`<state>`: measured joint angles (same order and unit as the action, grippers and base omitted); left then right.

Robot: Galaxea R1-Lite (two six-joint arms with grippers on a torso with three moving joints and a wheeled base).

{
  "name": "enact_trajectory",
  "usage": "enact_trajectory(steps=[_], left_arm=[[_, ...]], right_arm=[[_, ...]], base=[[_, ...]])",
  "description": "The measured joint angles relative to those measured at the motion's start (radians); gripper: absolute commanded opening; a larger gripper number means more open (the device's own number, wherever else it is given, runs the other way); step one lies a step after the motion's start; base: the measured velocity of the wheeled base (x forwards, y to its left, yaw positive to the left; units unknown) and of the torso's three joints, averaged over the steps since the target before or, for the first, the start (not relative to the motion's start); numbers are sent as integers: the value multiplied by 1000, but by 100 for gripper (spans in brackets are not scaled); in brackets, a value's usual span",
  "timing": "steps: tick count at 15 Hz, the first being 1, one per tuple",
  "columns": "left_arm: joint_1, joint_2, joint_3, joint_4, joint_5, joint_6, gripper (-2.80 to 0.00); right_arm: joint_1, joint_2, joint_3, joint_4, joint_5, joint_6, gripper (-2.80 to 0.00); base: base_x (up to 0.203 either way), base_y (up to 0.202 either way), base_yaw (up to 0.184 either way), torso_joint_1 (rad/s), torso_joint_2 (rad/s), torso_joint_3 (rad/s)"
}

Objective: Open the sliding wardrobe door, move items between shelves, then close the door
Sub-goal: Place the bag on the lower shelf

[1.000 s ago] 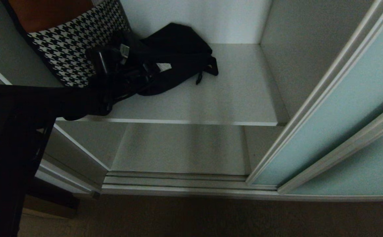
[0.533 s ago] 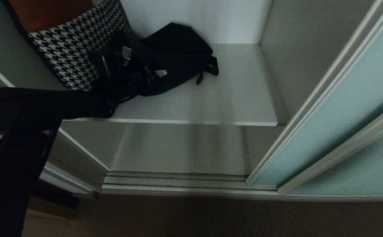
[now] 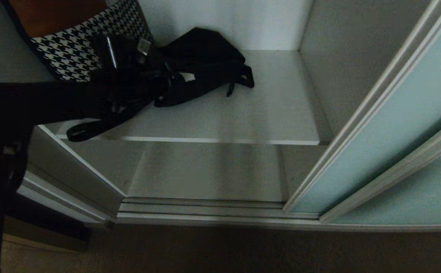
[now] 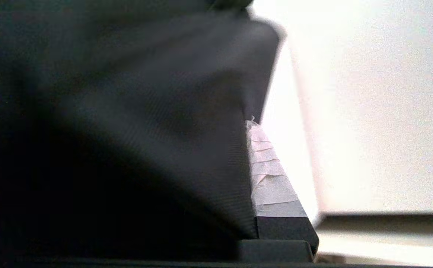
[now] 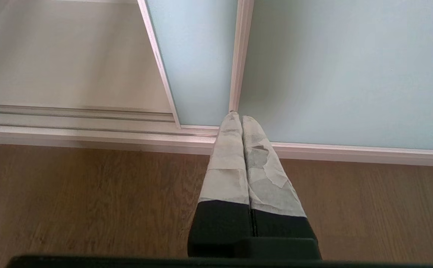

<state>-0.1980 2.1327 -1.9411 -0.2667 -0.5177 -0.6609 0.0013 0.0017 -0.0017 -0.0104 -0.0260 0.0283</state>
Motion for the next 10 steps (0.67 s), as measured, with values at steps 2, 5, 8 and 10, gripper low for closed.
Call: enact_trajectory(steps=[2, 5, 8, 10], left_arm=[[-17, -94, 9, 95, 3, 1, -280], [-58, -241, 38, 196, 5, 5, -280], [-97, -393, 96, 328, 5, 23, -280], [-111, -497, 153, 401, 5, 59, -280]], right_arm=[[0, 0, 0, 0, 0, 0, -280], [0, 0, 0, 0, 0, 0, -280], [0, 0, 0, 0, 0, 1, -280], [0, 0, 0, 0, 0, 1, -280]], base=[[0, 0, 0, 0, 0, 0], [0, 0, 0, 0, 0, 0], [0, 0, 0, 0, 0, 0], [0, 0, 0, 0, 0, 0]])
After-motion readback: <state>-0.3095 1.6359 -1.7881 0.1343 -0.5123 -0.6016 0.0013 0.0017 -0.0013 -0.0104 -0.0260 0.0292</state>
